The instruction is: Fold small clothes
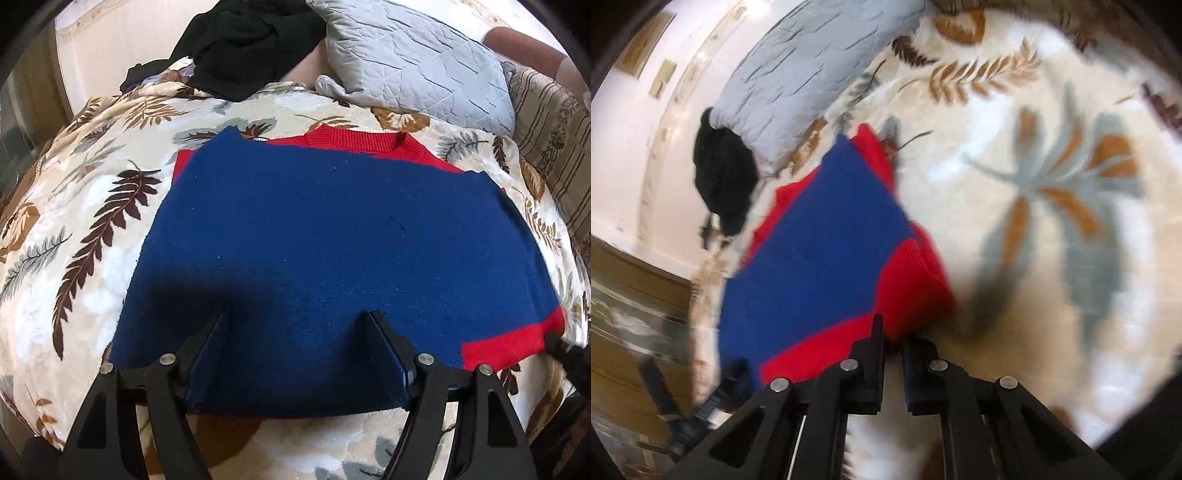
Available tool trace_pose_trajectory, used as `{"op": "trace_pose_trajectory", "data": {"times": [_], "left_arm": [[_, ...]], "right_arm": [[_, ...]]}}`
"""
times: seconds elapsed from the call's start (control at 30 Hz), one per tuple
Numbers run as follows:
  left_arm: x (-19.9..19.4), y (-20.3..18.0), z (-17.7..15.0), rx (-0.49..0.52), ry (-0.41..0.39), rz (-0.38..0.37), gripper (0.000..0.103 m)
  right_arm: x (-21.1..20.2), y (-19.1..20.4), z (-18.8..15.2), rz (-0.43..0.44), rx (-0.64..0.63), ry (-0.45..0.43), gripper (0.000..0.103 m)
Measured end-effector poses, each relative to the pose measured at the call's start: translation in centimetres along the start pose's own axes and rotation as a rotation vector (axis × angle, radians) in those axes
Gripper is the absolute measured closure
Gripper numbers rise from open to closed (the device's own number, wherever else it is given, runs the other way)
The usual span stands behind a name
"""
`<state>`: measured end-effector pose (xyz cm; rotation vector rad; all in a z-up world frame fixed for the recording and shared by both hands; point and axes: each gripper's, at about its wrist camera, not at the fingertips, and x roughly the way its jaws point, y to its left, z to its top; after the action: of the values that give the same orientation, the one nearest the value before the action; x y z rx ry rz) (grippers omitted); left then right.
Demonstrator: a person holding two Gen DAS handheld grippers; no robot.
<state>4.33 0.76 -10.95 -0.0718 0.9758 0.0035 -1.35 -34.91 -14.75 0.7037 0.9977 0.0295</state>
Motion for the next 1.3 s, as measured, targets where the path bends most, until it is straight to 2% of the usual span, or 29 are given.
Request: {"op": "trace_pose_trajectory", "data": {"times": [0.07, 0.1, 0.13, 0.17, 0.2, 0.23, 0.27, 0.3, 0.4, 0.47, 0.53, 0.7, 0.73, 0.77, 0.8, 0.87, 0.93, 1.03, 1.07, 1.17, 1.2, 1.27, 1.3], "left_arm": [[0.2, 0.2, 0.0, -0.005, 0.008, 0.002, 0.027], [0.5, 0.4, 0.2, 0.002, 0.011, 0.002, 0.027], [0.5, 0.4, 0.2, 0.010, 0.007, 0.005, 0.026], [0.5, 0.4, 0.3, 0.011, 0.007, 0.007, 0.026], [0.6, 0.4, 0.3, 0.012, 0.008, 0.005, 0.026], [0.6, 0.4, 0.3, 0.012, 0.007, 0.005, 0.024], [0.7, 0.4, 0.3, 0.014, 0.005, 0.007, 0.023], [0.8, 0.4, 0.3, 0.017, 0.004, 0.009, 0.022], [0.9, 0.3, 0.1, 0.033, -0.005, 0.010, 0.020], [1.0, 0.3, 0.1, 0.044, -0.010, 0.010, 0.019], [1.1, 0.3, 0.1, 0.046, -0.012, 0.011, 0.018], [1.2, 0.3, 0.1, 0.054, -0.019, 0.007, 0.016], [1.2, 0.3, 0.0, 0.055, -0.021, 0.008, 0.015], [1.3, 0.3, 0.0, 0.058, -0.022, 0.007, 0.015], [1.3, 0.3, 0.0, 0.059, -0.023, 0.006, 0.015], [1.3, 0.4, 0.0, 0.060, -0.031, -0.001, 0.014], [1.5, 0.3, -0.2, 0.067, -0.039, 0.004, 0.013], [1.4, 0.3, -0.1, 0.065, -0.033, 0.005, 0.013], [1.4, 0.4, -0.1, 0.064, -0.030, 0.002, 0.013], [1.0, 0.3, 0.2, 0.061, -0.016, 0.009, 0.013], [0.5, 0.6, 0.5, 0.046, -0.017, -0.006, 0.013], [-1.2, 2.1, 1.0, -0.009, -0.071, -0.041, 0.013], [-1.8, 3.1, 1.3, -0.036, -0.096, -0.043, 0.013]], "right_arm": [[-0.1, -1.7, 0.3, 0.106, 0.073, 0.018, 0.089], [-0.6, -1.9, 0.6, 0.115, 0.085, 0.027, 0.083], [-1.0, -1.9, 0.7, 0.103, 0.069, 0.020, 0.074], [-1.8, -1.6, 0.9, 0.079, 0.038, 0.002, 0.070], [-2.3, -1.3, 1.0, 0.075, 0.021, -0.009, 0.056], [-2.8, -0.8, 1.0, 0.081, 0.009, -0.020, 0.031], [-3.3, -0.3, 1.4, 0.078, -0.009, -0.040, 0.026], [-3.6, 0.4, 2.0, 0.072, -0.041, -0.058, 0.025], [-3.0, 3.0, 4.5, 0.079, -0.124, -0.058, 0.025], [-0.8, 4.6, 7.3, 0.113, -0.172, -0.013, 0.025], [1.2, 5.4, 9.5, 0.085, -0.208, 0.003, 0.025], [8.9, 6.8, 14.8, 0.027, -0.271, 0.126, 0.027], [9.7, 6.7, 15.1, 0.035, -0.252, 0.143, 0.032], [10.3, 6.9, 15.2, 0.058, -0.248, 0.163, 0.046], [10.4, 7.8, 15.1, 0.025, -0.295, 0.162, 0.087], [9.5, 8.5, 15.0, -0.016, -0.341, 0.098, 0.088], [10.7, 6.9, 15.0, -0.060, -0.277, 0.112, 0.088], [9.3, 8.0, 14.2, -0.044, -0.312, 0.053, 0.086], [8.8, 8.1, 14.1, -0.047, -0.312, 0.046, 0.083], [7.3, 8.4, 13.5, -0.065, -0.310, 0.038, 0.083], [6.6, 8.6, 13.0, -0.068, -0.329, 0.031, 0.079], [6.1, 8.7, 12.6, -0.045, -0.356, 0.041, 0.049], [5.4, 8.3, 11.8, -0.031, -0.352, 0.036, 0.019]]}}
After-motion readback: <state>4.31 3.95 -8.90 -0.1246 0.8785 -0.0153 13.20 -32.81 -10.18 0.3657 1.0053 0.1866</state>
